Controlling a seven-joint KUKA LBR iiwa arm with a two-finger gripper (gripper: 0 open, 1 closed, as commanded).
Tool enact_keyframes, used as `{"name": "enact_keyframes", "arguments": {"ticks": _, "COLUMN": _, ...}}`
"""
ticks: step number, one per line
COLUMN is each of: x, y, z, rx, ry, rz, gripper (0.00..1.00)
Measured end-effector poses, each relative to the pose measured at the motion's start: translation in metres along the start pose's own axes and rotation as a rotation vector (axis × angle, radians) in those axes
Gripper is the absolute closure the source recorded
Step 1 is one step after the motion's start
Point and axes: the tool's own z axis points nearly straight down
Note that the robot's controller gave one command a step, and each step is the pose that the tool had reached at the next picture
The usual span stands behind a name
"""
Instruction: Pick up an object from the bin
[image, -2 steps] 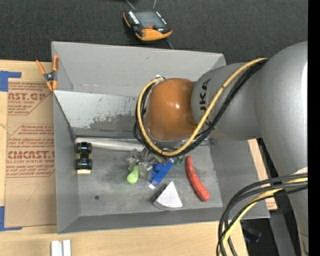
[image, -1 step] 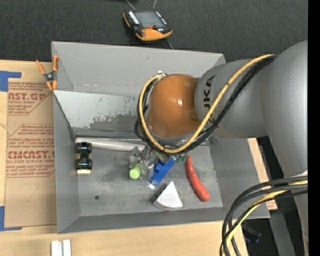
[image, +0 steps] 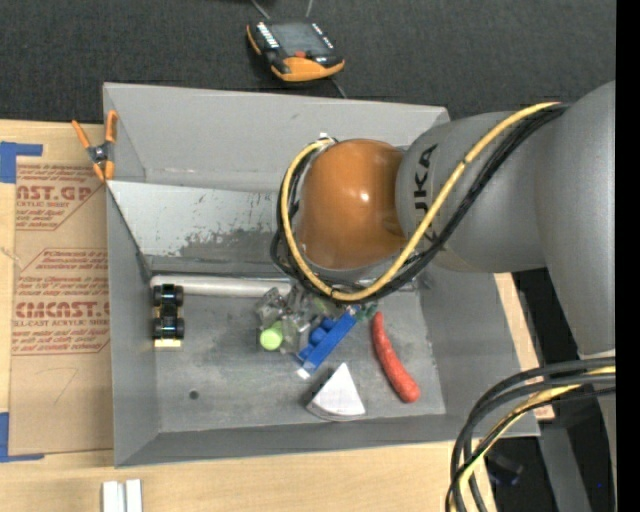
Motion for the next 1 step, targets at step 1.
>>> {"name": "enact_keyframes", "arguments": {"ticks": 1, "x": -0.0002, "y": 0.0005, "z": -0.0075, "rx": 0.000, "ry": 0.000, "rz": 0.000, "gripper": 1.00}}
